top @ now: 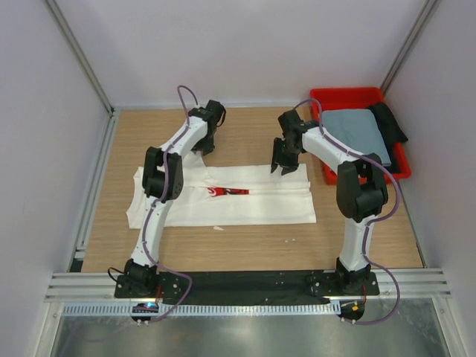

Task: Fold and stack the t-shirts
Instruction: Fold the tshirt

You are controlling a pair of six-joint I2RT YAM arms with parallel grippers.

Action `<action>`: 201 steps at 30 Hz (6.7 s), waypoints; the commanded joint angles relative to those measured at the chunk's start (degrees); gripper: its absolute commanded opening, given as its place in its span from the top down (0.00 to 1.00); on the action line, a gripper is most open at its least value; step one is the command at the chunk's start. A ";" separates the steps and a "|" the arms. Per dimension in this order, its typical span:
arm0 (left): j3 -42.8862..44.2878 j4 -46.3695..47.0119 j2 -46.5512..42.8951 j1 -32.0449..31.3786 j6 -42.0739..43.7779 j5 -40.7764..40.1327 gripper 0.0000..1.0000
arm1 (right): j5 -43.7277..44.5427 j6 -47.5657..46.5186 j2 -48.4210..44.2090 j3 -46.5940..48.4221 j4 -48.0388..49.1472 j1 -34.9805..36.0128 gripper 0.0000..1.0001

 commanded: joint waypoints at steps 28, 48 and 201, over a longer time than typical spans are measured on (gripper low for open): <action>-29.83 -12.41 -35.50 -2.52 -15.86 -2.44 1.00 | -0.94 -1.12 7.85 6.11 -0.99 -1.83 0.53; -54.55 -11.02 -49.22 -5.16 -23.43 8.10 0.96 | 0.73 -2.61 11.20 7.25 -2.12 -2.45 0.52; -63.96 -3.73 -56.08 5.48 -11.82 -2.44 1.00 | -17.31 -8.76 5.13 1.02 27.03 35.51 0.34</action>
